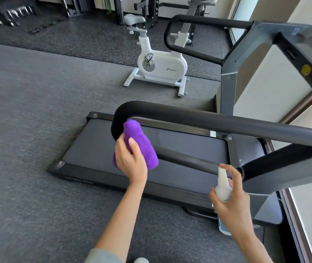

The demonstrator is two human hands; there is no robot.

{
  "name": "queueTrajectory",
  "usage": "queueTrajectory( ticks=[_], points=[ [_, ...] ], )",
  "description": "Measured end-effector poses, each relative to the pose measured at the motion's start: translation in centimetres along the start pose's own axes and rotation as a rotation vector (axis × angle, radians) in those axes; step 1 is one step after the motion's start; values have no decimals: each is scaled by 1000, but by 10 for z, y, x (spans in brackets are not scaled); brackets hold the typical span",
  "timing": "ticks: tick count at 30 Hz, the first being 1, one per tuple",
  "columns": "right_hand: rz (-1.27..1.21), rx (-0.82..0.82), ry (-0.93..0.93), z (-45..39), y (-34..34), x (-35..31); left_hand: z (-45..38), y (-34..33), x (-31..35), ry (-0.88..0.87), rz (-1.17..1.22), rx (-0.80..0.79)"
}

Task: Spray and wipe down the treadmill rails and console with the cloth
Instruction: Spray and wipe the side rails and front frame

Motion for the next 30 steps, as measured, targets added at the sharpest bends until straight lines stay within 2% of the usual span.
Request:
queueTrajectory(
  ticks=[3,6,8,10,15,20,27,30],
  points=[
    [1,9,-6,0,6,4,5,-49,18,-341,-474,-106],
    [-14,28,-31,3,16,15,-3,-89,12,-382,-1055,-341],
    [-26,41,-52,5,23,23,-8,-98,11,-430,-1172,-418],
    [-33,49,-58,7,28,30,-14,-95,10,-529,-1187,-451],
    [-25,62,-103,6,39,48,-24,-67,3,-831,-1008,-438],
    [-18,63,-106,2,41,52,-3,-84,7,-713,-1065,-352],
    [0,83,-79,4,44,55,47,-111,8,-641,-1072,-434],
    [-3,106,-93,7,49,58,93,-132,13,-635,-1082,-527]
  ],
)
Point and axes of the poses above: each hand's wrist, its own z-axis away from the middle knuckle, its own y-axis out of the back of the hand, x = y × z, the point moved 5 cm from there along -z, towards the middle knuckle, and after that the axes turned 14 degrees about y, right-handed, at the moved point
